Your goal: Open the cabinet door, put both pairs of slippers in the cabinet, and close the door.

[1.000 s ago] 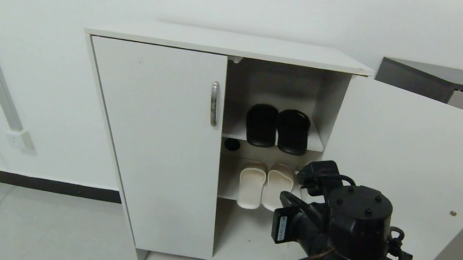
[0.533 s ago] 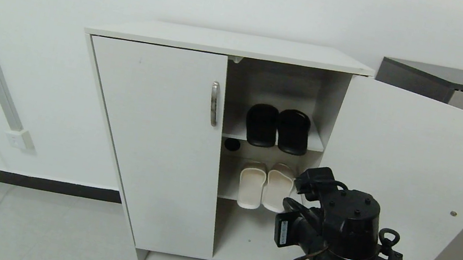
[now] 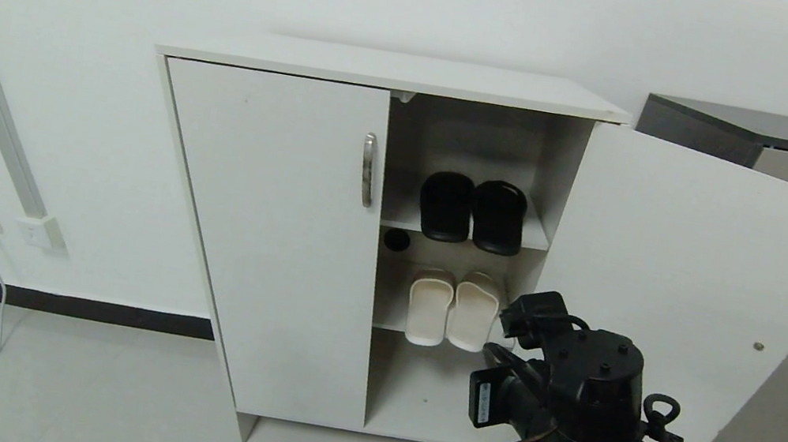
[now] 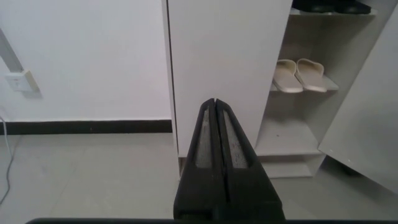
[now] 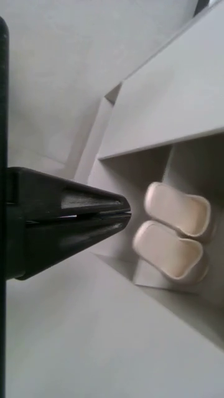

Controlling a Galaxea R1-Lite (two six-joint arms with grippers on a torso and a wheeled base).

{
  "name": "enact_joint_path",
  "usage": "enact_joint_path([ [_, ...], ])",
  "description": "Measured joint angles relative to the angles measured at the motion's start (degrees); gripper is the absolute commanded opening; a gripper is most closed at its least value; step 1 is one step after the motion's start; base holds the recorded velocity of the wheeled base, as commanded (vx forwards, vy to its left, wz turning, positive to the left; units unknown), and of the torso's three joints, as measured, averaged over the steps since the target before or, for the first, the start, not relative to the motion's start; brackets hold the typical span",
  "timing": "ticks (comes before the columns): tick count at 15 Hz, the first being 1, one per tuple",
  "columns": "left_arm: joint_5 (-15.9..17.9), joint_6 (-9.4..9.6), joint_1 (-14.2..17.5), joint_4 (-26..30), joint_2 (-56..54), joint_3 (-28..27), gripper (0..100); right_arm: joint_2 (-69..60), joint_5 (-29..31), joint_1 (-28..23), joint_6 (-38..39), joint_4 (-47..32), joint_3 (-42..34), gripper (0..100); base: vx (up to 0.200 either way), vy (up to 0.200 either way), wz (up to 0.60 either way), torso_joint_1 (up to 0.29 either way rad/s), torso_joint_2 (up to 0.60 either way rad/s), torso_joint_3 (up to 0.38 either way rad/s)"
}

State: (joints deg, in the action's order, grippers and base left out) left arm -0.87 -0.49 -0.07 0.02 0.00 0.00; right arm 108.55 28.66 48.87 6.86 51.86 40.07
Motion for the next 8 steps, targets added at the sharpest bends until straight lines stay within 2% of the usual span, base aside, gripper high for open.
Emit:
enact_joint_path([
  [8,-0.04,-0.02,-0.02,-0.02,0.00,0.00,0,-0.04,0.11,0.33,0.00,-0.02,-0.72,0,0.000,0.000,0.00,0.000,0.00,0.000],
])
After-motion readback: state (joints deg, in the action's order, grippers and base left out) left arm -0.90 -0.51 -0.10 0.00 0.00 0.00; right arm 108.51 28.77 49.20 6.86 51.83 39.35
